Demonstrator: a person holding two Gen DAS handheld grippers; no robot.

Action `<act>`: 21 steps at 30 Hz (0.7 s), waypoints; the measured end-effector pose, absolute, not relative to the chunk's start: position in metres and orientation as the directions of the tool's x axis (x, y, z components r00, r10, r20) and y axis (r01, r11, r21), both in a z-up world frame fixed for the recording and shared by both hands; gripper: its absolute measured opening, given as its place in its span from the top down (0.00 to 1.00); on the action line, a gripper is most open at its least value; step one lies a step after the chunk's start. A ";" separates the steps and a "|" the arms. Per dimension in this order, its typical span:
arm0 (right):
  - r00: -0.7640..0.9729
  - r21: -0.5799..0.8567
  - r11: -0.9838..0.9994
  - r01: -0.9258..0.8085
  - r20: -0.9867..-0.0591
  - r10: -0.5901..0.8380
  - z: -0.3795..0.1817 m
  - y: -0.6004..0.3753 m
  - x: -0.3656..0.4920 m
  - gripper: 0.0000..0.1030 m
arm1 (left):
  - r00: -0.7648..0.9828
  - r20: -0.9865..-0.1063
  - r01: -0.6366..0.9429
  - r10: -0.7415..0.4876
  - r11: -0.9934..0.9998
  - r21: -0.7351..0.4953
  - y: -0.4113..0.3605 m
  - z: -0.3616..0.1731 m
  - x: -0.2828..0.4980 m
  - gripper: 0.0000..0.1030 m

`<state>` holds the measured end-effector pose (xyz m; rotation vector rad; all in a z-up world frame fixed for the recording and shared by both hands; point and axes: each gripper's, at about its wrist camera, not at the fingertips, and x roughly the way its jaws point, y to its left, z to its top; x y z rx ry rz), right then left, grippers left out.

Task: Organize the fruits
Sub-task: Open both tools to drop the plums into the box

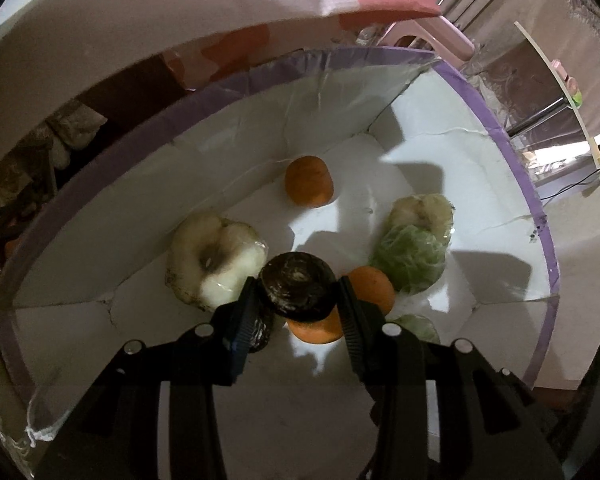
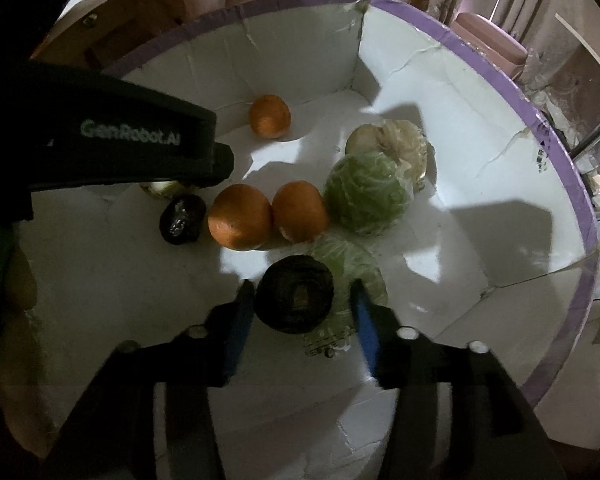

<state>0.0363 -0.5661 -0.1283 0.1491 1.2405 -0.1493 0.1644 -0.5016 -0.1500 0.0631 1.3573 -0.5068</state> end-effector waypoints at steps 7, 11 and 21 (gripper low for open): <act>0.321 0.030 0.981 0.194 -0.947 -0.034 -0.126 -0.566 0.035 0.43 | 0.116 -0.943 0.386 -0.312 0.889 -0.246 -0.503 -0.153 0.164 0.59; 0.337 0.014 0.980 0.198 -0.940 -0.054 -0.121 -0.568 0.034 0.29 | 0.125 -0.939 0.388 -0.319 0.887 -0.250 -0.503 -0.151 0.162 0.49; 0.411 -0.007 0.974 0.225 -0.906 -0.102 -0.083 -0.576 0.021 0.21 | 0.142 -0.911 0.381 -0.388 0.870 -0.312 -0.498 -0.129 0.156 0.31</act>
